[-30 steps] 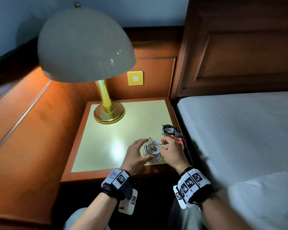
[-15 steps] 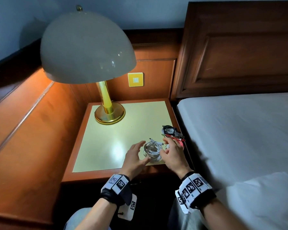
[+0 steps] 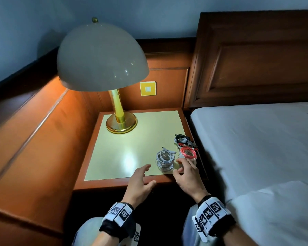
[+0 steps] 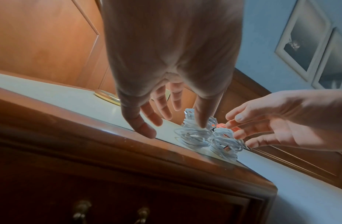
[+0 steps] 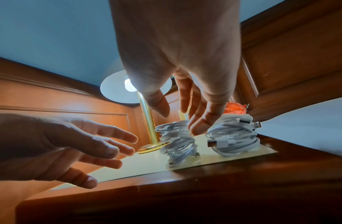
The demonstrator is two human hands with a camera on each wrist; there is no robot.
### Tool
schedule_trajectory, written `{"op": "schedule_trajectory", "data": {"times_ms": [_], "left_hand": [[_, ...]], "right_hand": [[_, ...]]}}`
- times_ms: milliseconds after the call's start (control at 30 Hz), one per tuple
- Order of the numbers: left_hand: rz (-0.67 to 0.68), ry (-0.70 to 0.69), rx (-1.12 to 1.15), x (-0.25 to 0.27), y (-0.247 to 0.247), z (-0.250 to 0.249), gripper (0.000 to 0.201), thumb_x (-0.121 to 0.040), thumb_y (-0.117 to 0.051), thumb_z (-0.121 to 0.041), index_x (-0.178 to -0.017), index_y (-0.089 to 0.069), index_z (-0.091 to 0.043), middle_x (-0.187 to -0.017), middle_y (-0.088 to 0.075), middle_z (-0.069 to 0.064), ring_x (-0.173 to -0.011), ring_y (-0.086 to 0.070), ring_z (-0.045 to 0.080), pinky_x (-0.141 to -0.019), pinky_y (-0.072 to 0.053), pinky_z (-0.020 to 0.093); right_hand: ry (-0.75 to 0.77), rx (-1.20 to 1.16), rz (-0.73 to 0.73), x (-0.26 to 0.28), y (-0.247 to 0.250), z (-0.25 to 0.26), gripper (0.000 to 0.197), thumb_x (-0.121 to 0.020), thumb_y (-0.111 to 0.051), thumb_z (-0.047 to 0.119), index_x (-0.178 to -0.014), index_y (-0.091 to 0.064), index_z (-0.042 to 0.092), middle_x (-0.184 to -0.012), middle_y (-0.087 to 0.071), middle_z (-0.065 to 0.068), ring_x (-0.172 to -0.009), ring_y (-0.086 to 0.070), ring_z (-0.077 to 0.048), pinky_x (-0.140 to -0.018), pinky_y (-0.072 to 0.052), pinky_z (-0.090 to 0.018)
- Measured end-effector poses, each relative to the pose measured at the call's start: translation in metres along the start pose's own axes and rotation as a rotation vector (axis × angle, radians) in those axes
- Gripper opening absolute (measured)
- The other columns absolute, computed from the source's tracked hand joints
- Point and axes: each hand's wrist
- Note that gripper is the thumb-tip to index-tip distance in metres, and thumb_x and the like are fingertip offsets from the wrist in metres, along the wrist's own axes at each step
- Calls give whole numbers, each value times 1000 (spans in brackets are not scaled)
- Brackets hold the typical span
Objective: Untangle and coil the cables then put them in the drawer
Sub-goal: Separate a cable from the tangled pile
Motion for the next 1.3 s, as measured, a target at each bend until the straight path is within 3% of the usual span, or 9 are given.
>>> {"op": "schedule_trajectory", "data": {"times_ms": [200,400,567,867,1000,1200,1300], "left_hand": [[23,-32,-138,37,3,9,64,-87,-75,-26,-145,-47,-20,-140,-53,0,-131,-49,15,-108,-30,18],[72,16,-242,71,-2,27,71,-88,-69,-34,-151,-38,-22,-151,-42,0,-139,-41,18,-116,-25,24],[118,65,-291,84,-16,47,72,-91,-63,-39,-154,-33,-23,-153,-37,2,-140,-37,20,-118,-27,27],[213,153,-390,62,-44,77,75,-93,-61,-40,-156,-26,-20,-161,-22,9,-148,-23,29,-119,-31,44],[232,205,-474,54,-50,87,64,-95,-57,-42,-149,-33,-17,-148,-34,9,-137,-34,32,-108,-42,47],[252,252,-536,39,-58,96,63,-96,-54,-39,-152,-34,-19,-147,-43,16,-134,-42,38,-107,-42,46],[261,288,-540,30,-62,101,59,-92,-56,-38,-145,-46,-15,-134,-57,19,-121,-56,40,-100,-50,45]], "right_hand": [[33,78,129,31,-5,4,44,-90,-67,21,-131,-60,7,-129,-59,-4,-123,-53,-18,-107,-35,-21],[77,277,234,56,-14,7,56,-93,-60,39,-142,-49,15,-146,-48,1,-135,-41,-19,-114,-33,-29],[106,381,266,64,-27,6,65,-96,-54,43,-152,-38,15,-159,-36,-1,-147,-29,-17,-120,-25,-31],[85,520,233,63,-49,-15,66,-97,-52,42,-155,-34,14,-163,-30,-5,-151,-24,-20,-122,-16,-34],[75,542,192,61,-59,-24,68,-91,-49,43,-151,-42,10,-159,-38,-11,-148,-32,-27,-122,-21,-41],[119,533,118,63,-72,-33,73,-87,-41,46,-148,-46,8,-153,-46,-12,-144,-38,-30,-121,-26,-48],[165,537,76,63,-72,-41,71,-86,-42,45,-145,-50,8,-148,-52,-12,-138,-46,-30,-120,-30,-51]]}}
Point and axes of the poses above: each hand's wrist, its own x-axis away from the middle knuckle, its own y-axis out of the back of the hand, z = x × y
